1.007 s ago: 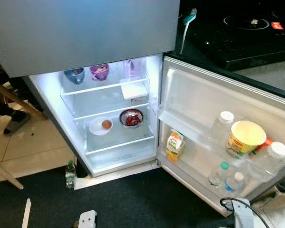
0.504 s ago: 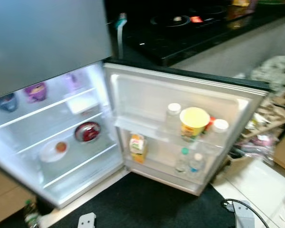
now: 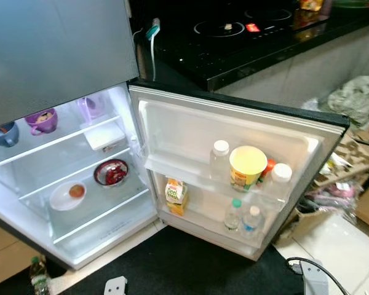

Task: Restocking fridge

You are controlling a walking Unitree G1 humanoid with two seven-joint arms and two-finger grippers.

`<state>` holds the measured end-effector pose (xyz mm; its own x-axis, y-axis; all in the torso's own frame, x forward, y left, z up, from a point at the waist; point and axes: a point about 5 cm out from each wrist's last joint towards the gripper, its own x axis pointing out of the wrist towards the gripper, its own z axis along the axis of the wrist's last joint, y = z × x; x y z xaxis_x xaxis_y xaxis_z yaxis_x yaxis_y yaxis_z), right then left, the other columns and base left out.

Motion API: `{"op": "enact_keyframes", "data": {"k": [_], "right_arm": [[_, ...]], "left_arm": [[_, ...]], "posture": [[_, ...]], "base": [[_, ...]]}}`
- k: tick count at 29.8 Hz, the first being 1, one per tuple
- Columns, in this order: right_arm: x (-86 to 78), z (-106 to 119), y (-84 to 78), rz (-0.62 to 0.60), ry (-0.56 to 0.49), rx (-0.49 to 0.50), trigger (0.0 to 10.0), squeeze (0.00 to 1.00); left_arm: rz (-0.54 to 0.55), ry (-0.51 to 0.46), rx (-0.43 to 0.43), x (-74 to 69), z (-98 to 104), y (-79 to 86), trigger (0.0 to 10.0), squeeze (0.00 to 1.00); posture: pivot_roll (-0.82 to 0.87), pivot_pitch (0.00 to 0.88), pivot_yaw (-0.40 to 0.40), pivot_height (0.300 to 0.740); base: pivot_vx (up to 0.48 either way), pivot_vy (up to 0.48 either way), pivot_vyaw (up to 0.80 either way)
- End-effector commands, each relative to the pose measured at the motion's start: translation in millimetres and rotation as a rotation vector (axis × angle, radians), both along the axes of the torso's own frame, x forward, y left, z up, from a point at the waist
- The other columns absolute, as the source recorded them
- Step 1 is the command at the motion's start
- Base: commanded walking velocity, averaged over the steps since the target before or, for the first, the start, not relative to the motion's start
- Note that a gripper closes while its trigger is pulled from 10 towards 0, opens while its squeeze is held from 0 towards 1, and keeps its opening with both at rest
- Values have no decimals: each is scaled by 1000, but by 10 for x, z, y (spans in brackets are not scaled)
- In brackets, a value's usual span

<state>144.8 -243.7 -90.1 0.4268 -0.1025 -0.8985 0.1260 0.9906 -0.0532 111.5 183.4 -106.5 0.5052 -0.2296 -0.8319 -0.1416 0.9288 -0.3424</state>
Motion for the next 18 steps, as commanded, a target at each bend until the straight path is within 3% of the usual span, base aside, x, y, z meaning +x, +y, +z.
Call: {"op": "enact_keyframes", "data": {"k": [1,8,16,18], "right_arm": [[-5,1,-9,4,1,-4,10000,0],[27,16,-19,6,-10,-9,10000,0],[209,127,-128,-25,-99,-31,10000,0],[385,240,-205,-50,-184,-35,10000,0]], "left_arm": [[-6,30,-4,-78,-24,-6,10000,0],[-3,32,-18,-81,-25,-21,10000,0],[4,39,-22,-90,-30,-34,10000,0],[9,40,-20,-93,-31,-31,10000,0]], "posture": [[-24,38,21,740],[-24,39,21,740],[-27,43,23,740],[-28,44,23,740]], "base": [[0,-472,0],[0,-453,0],[0,0,0],[0,0,0]]}}
